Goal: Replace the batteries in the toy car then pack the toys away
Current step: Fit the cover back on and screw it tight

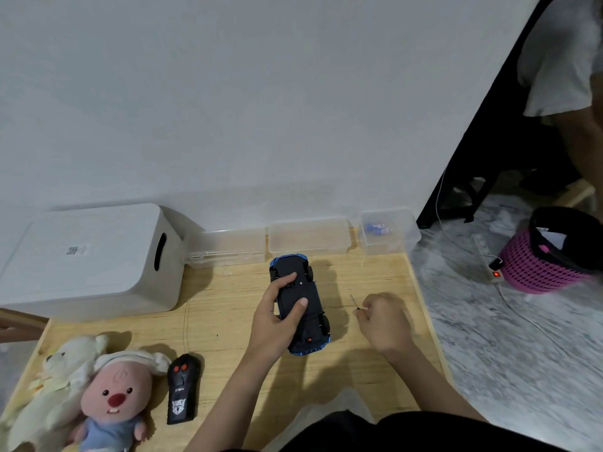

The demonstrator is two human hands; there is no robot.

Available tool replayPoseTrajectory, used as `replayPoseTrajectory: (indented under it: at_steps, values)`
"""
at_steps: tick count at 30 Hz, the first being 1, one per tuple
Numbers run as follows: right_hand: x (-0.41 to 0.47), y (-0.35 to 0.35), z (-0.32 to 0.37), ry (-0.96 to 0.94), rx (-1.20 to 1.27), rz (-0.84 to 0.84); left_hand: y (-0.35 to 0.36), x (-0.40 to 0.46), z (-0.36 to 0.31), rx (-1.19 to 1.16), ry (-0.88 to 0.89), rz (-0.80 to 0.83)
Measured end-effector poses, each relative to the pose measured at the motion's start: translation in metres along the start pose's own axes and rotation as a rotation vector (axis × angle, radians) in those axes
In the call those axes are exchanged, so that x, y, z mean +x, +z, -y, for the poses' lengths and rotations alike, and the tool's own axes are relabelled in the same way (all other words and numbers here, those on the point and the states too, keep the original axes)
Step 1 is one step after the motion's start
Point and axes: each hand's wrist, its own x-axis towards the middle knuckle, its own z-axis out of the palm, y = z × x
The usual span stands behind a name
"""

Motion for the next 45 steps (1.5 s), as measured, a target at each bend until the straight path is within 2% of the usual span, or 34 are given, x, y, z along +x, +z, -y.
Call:
replayPoseTrajectory:
  at_steps: [2,5,8,14,20,23,27,30,38,43,45]
  values:
    - [-0.002,-0.003,0.008,-0.055,0.113,-0.04,0.0,0.001,0.0,0.007,-0.007,0.015]
    - [-0.01,-0.013,0.032,-0.13,0.433,-0.074,-0.001,0.002,-0.002,0.051,-0.02,0.045]
    - [-0.018,-0.02,0.054,-0.179,0.663,0.003,-0.003,0.004,-0.004,0.113,-0.015,0.088]
    - [-0.024,-0.01,0.065,-0.178,0.663,0.135,-0.015,0.008,-0.001,0.144,-0.014,0.157]
    - [-0.032,-0.003,0.071,-0.171,0.798,0.281,-0.02,0.009,0.002,0.22,0.001,0.013]
    - [-0.033,0.003,0.073,-0.162,0.809,0.297,-0.02,0.008,0.008,0.265,-0.008,-0.058]
    - [-0.031,0.023,0.07,-0.022,0.892,0.292,-0.021,0.008,0.024,0.292,0.004,-0.11]
    - [-0.031,0.035,0.068,0.047,0.843,0.273,-0.021,0.008,0.035,0.344,-0.018,-0.105]
    - [-0.03,0.043,0.06,0.01,0.591,0.251,-0.015,0.016,0.052,0.594,-0.014,-0.098]
    - [-0.022,0.033,0.035,-0.018,0.294,-0.109,-0.012,0.018,0.048,0.679,-0.031,-0.094]
    - [-0.018,0.03,0.023,-0.003,0.148,-0.199,-0.013,0.019,0.048,0.711,-0.044,-0.08]
